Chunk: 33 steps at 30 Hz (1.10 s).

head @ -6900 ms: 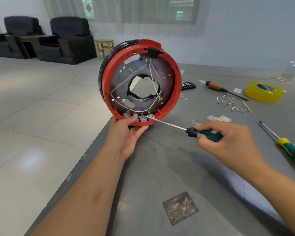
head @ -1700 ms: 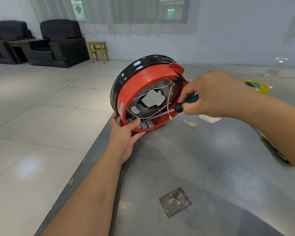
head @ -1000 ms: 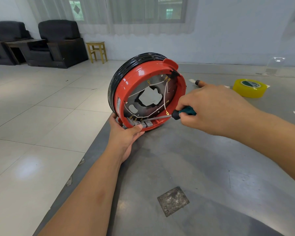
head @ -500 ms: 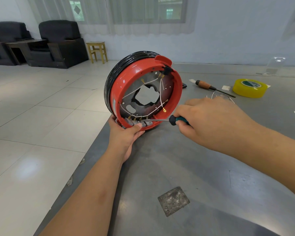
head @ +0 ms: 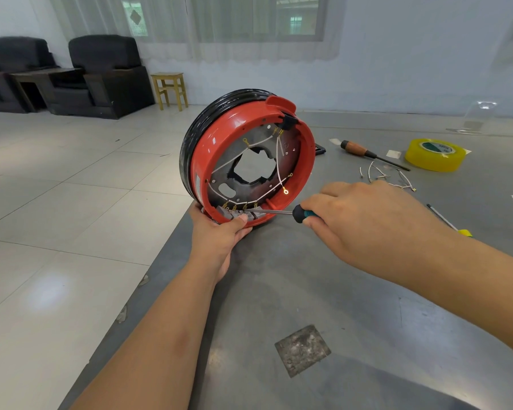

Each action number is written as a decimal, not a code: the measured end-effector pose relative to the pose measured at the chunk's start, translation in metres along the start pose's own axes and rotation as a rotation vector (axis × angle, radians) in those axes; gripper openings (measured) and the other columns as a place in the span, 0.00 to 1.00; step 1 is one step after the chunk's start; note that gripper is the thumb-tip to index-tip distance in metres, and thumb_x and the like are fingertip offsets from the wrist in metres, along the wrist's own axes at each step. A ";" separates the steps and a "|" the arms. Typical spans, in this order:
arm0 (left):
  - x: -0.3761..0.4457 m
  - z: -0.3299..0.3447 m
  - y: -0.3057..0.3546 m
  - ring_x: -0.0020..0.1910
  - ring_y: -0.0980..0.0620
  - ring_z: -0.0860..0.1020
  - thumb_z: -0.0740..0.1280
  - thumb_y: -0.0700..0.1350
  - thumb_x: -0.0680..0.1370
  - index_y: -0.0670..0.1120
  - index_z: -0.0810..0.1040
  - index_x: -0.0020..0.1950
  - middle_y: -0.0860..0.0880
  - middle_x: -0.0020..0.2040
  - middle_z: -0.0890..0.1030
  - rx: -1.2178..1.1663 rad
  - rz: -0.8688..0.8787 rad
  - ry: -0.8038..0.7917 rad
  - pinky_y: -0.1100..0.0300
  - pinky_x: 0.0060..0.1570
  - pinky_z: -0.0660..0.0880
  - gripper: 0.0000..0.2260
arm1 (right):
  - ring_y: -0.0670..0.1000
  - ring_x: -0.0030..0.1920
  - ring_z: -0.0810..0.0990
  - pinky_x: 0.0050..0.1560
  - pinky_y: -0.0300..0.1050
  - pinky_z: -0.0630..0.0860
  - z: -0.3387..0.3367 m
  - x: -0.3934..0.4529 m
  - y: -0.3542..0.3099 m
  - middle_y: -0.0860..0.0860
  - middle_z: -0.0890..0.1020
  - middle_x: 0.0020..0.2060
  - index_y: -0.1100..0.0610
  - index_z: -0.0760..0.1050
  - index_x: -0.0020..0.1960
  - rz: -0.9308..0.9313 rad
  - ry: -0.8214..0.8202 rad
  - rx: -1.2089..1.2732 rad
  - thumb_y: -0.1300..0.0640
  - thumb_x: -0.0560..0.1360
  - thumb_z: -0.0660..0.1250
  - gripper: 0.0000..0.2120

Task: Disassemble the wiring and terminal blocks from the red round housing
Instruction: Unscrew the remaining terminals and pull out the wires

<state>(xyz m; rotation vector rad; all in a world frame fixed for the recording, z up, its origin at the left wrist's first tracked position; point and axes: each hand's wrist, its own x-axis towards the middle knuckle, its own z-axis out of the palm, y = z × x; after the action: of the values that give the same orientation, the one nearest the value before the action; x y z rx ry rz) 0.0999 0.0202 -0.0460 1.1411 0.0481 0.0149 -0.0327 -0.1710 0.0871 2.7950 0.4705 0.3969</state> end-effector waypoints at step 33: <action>0.003 -0.004 0.004 0.53 0.42 0.87 0.73 0.26 0.75 0.47 0.75 0.65 0.44 0.57 0.87 -0.085 -0.041 0.006 0.47 0.49 0.86 0.24 | 0.47 0.42 0.80 0.42 0.42 0.72 0.043 -0.015 0.044 0.44 0.85 0.45 0.47 0.84 0.58 0.096 0.228 0.441 0.51 0.78 0.68 0.11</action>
<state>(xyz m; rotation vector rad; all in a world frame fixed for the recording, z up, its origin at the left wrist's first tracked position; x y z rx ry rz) 0.1029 0.0256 -0.0441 1.0546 0.0756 -0.0162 -0.0207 -0.2254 0.0579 3.2229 0.5291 0.7170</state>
